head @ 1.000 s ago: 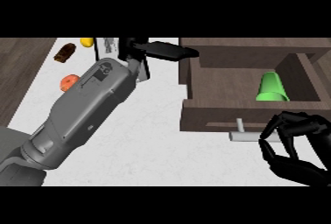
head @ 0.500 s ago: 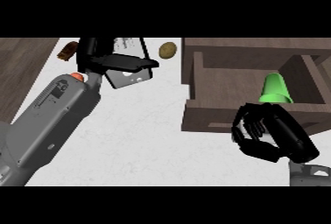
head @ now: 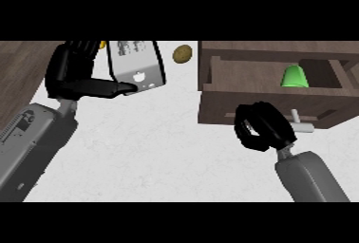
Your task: Pick up the cup, place it into the drawer and close the drawer
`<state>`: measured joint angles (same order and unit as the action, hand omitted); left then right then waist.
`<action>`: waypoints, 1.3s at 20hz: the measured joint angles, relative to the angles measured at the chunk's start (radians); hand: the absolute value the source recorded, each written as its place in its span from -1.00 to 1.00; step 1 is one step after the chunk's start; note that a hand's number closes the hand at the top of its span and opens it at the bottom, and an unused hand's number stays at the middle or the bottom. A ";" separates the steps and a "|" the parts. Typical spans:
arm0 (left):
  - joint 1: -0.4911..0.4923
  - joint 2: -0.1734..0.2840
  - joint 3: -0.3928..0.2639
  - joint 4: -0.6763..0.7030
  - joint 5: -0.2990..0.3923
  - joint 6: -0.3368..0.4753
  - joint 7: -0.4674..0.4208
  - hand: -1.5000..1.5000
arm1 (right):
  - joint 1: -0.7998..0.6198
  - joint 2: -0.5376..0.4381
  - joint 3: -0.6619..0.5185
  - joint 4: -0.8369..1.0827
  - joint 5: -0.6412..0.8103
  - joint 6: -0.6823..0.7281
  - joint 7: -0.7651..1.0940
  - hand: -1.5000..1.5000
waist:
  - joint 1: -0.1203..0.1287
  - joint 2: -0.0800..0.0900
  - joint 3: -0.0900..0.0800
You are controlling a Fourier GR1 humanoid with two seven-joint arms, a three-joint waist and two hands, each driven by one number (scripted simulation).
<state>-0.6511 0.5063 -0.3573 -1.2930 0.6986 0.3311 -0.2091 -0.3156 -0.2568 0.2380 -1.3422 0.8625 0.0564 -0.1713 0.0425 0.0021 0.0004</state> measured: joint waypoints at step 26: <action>0.225 0.057 0.108 -0.084 0.012 -0.215 -0.064 -1.00 | -0.568 0.010 -0.251 0.995 -0.034 -0.076 -0.388 1.00 | 0.044 0.009 -0.004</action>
<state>-0.4258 0.5631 -0.2488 -1.3771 0.7102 0.1159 -0.2729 -0.8838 -0.2469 -0.0127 -0.3469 0.8285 -0.0199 -0.5588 0.0862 0.0113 -0.0036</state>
